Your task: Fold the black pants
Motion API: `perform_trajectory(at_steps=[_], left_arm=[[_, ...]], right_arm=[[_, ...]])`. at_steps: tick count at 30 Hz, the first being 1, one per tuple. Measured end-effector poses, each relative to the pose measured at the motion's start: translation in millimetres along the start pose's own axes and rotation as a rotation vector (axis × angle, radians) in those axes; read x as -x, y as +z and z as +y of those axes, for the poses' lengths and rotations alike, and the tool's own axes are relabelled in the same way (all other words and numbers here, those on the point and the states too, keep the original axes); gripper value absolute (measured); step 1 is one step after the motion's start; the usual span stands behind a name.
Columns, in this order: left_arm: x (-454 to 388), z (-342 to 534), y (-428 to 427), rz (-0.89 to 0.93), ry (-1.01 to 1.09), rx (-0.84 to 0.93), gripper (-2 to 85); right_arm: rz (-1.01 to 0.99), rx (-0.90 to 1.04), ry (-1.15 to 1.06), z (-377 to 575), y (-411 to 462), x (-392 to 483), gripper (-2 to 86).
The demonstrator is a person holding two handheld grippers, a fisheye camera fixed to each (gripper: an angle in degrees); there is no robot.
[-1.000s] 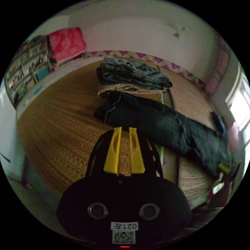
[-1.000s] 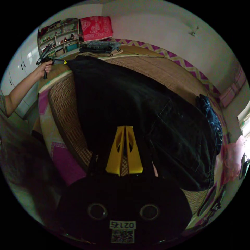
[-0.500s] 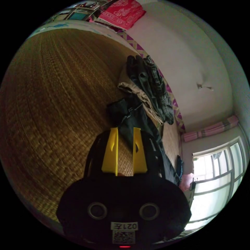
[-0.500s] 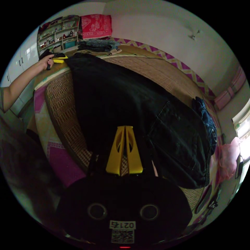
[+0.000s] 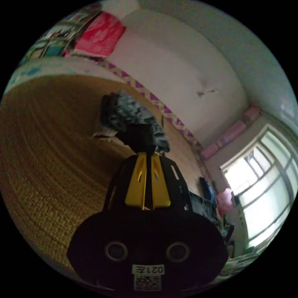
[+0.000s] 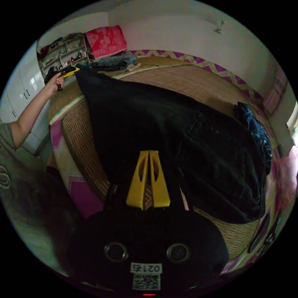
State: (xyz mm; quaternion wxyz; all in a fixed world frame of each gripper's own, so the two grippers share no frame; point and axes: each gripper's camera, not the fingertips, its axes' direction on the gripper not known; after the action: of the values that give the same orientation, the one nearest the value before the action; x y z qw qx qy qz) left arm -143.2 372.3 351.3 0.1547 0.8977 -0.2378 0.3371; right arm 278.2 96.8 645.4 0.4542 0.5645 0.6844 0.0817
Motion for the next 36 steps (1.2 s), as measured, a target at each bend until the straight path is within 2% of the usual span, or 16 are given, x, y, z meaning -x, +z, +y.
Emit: perform_trajectory(at_steps=[4,7,10,12,15,18,21,22,24,25,28,30,36], left_arm=[[-138,66,6,0.012,0.315,0.017,-0.9],[-243,153,45,-0.019,0.56,0.075,-0.9],[-313,251,112,-0.03,0.72,0.178,-0.9],[-338,328,183,-0.055,0.798,0.329,-0.8],[-336,416,261,-0.16,0.859,0.531,-0.8],[-349,445,251,-0.194,0.886,0.417,-0.7],[-361,464,240,-0.147,0.908,0.328,-0.3],[-361,470,243,-0.138,0.916,0.34,0.0],[-353,501,280,-0.165,0.94,0.533,1.5],[-351,506,283,-0.165,0.931,0.531,2.1],[-344,511,267,-0.072,0.89,0.484,4.4],[-336,513,255,0.028,0.876,0.479,5.0],[-302,509,206,0.162,0.813,0.381,0.4]], right_arm=[[-0.046,-0.16,0.102,22,-43,-38,-0.7],[-0.063,-0.23,0.168,48,-77,-67,-0.7],[-0.058,-0.258,0.238,78,-104,-94,-0.6],[-0.088,-0.268,0.287,103,-120,-114,-0.6],[-0.11,-0.259,0.326,129,-134,-133,-0.6],[-0.089,-0.249,0.337,148,-148,-150,-0.5],[-0.086,-0.271,0.364,160,-164,-173,-0.4],[-0.089,-0.28,0.371,161,-167,-179,-0.3],[-0.101,-0.309,0.408,163,-177,-204,0.4],[-0.102,-0.315,0.422,163,-180,-211,0.6],[-0.1,-0.36,0.575,166,-193,-255,5.6],[-0.151,-0.395,0.758,175,-199,-300,10.3],[-0.265,-0.434,1.087,197,-189,-385,14.3]])
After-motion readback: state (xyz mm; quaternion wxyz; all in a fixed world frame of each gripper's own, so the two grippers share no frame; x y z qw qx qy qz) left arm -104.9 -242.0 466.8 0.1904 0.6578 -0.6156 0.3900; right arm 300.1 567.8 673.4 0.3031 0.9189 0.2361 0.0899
